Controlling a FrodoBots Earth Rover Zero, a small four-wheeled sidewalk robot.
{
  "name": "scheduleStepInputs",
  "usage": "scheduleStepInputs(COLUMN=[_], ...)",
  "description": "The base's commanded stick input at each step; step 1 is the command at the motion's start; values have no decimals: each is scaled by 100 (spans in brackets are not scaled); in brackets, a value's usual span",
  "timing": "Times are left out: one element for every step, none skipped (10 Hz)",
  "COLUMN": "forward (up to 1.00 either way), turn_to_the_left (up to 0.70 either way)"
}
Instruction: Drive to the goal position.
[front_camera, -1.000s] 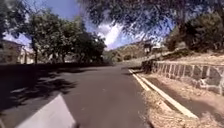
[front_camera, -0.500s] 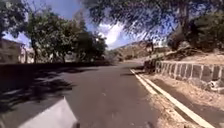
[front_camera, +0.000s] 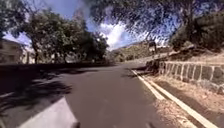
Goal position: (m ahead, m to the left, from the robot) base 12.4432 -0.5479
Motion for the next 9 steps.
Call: scheduleStepInputs(forward=[50,50,50,50,50,50,50,50,50], turn_to_the_left=[0,0,0,0,0,0,0,0,0])
